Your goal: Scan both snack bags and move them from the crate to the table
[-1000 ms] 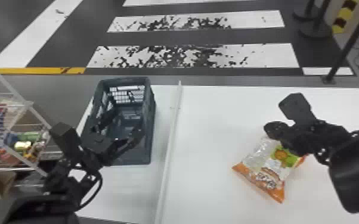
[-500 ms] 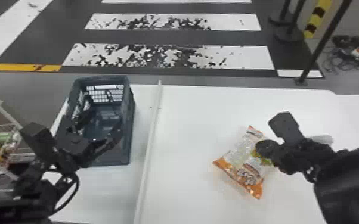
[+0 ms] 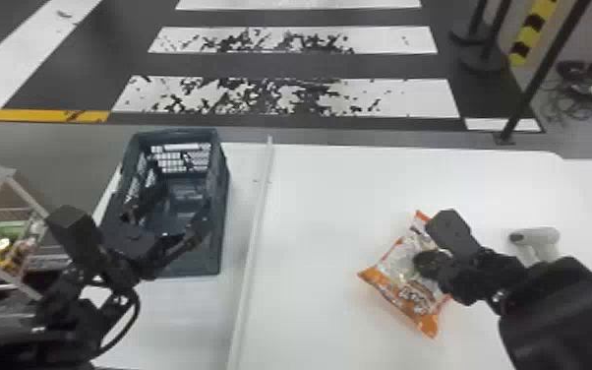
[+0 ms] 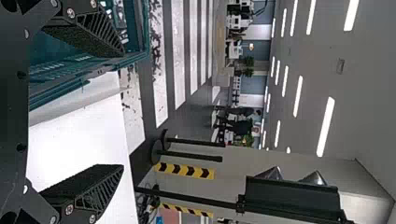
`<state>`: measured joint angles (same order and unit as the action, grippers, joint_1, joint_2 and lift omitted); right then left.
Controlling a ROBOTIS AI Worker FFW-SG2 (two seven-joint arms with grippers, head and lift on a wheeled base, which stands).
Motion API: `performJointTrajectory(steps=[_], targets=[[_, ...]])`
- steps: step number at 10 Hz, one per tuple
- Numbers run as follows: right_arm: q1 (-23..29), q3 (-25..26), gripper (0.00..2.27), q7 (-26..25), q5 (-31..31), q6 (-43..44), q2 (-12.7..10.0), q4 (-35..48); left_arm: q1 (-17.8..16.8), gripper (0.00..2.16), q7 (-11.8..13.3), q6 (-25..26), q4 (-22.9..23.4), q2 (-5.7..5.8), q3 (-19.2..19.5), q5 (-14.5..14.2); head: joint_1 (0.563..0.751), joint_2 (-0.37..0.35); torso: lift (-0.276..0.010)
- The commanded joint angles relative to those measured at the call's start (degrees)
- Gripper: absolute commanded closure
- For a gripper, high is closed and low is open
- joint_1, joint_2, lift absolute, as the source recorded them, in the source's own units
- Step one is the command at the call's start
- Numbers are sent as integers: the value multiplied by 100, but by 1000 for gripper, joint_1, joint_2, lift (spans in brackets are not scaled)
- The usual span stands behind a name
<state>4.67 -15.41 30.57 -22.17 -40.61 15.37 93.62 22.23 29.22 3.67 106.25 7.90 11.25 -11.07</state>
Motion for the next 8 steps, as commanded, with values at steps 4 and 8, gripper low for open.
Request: performJointTrajectory(steps=[4,8], targets=[[175,275,2216,230,20,-1296,19,1475,1,164,-153,-2,18,-52,0,-158,695,57,-35],[157,-94,2216,362,73,-1490,1,1668,-8,171,-153,-2,62,-61,27,-193,695,88,-35]])
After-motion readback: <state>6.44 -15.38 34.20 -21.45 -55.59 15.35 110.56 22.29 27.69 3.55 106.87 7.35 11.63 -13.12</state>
